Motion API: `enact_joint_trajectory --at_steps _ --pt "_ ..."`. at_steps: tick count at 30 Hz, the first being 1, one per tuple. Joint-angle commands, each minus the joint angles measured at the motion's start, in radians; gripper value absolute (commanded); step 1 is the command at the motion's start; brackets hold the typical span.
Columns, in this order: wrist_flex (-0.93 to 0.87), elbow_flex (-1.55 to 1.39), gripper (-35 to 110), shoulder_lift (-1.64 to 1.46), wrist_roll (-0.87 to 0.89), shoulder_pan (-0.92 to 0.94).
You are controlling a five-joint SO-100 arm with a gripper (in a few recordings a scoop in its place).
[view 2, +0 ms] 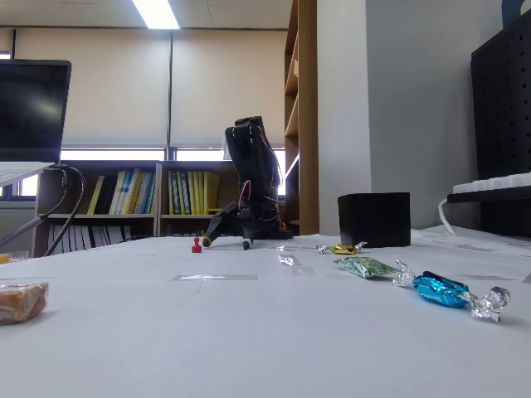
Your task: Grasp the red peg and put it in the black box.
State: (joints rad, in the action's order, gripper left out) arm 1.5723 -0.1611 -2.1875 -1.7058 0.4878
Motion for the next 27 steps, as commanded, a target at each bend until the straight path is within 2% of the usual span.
enact_joint_trajectory --at_steps 1,15,27 --pt "-0.005 -0.023 39 0.015 -0.009 0.003" --pt "-0.103 -0.17 39 0.014 -0.003 0.026" --pt "-0.11 -0.236 39 -0.015 0.011 0.044"
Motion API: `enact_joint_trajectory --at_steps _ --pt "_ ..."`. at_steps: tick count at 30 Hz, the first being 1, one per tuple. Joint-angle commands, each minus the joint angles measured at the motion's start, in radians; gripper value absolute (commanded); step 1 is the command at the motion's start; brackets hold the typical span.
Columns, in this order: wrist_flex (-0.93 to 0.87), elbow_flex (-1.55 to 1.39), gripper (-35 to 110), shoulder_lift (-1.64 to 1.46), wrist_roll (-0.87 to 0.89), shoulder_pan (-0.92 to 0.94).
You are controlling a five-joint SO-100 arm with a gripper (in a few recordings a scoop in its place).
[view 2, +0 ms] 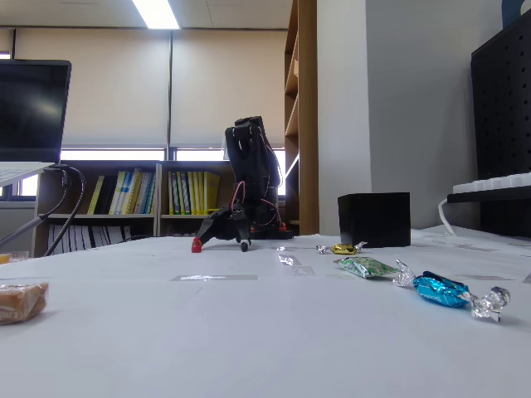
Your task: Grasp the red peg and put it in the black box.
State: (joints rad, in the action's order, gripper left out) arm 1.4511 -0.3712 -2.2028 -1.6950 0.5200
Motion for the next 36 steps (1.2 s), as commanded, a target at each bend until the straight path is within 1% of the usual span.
enact_joint_trajectory --at_steps 1,17,36 --pt "0.011 -0.028 39 -0.002 0.002 0.014" --pt "-0.029 -0.091 39 -0.008 0.012 0.028" --pt "-0.052 -0.115 39 -0.011 0.017 -0.003"
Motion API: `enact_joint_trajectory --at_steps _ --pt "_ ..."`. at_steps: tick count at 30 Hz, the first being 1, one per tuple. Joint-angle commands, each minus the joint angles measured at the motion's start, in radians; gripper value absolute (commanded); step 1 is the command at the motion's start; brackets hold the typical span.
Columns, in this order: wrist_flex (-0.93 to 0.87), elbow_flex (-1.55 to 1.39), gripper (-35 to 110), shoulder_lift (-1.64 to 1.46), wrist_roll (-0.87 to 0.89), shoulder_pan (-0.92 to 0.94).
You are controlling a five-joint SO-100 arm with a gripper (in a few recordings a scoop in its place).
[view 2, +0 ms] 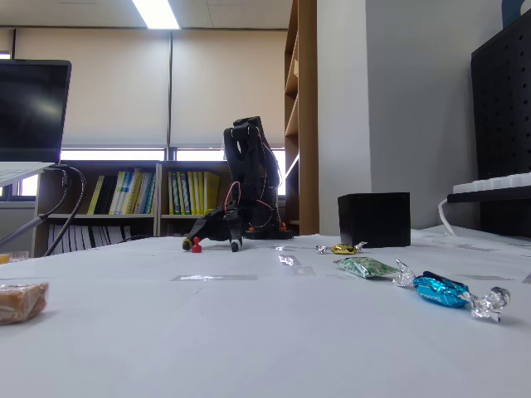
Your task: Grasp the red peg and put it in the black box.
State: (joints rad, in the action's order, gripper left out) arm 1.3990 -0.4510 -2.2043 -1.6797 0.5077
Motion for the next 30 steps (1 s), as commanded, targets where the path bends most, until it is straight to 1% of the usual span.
enact_joint_trajectory --at_steps 1,22,26,28,30 --pt "0.0 -0.035 39 -0.009 0.002 0.009" --pt "-0.009 -0.052 38 -0.011 0.003 0.002" --pt "-0.009 -0.057 29 -0.015 -0.003 0.0" --pt "-0.009 -0.057 21 -0.015 -0.003 0.0" --pt "-0.009 -0.057 18 -0.015 -0.005 -0.002"
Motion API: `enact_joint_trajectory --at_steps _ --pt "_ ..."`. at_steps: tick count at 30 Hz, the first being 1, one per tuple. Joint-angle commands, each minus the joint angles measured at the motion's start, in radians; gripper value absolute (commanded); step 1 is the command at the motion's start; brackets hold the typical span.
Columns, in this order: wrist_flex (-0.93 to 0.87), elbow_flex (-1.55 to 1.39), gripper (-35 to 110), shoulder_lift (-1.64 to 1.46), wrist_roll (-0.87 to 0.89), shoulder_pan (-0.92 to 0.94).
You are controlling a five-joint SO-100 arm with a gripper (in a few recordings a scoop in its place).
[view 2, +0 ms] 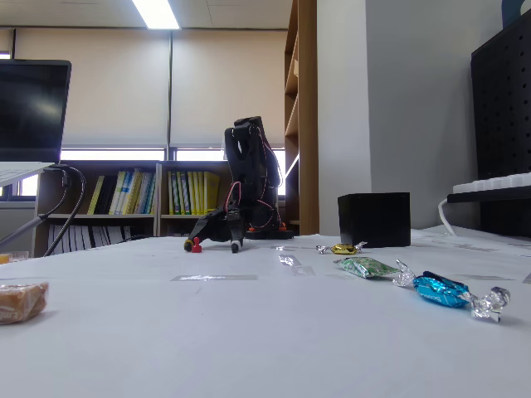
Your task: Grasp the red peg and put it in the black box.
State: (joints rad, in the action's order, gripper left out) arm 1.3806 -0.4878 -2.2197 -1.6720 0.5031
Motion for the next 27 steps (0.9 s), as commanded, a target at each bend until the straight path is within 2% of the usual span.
enact_joint_trajectory --at_steps 1,27 --pt "0.009 -0.02 17 0.0 -0.012 0.003" --pt "0.017 -0.011 12 -0.005 -0.012 0.005"
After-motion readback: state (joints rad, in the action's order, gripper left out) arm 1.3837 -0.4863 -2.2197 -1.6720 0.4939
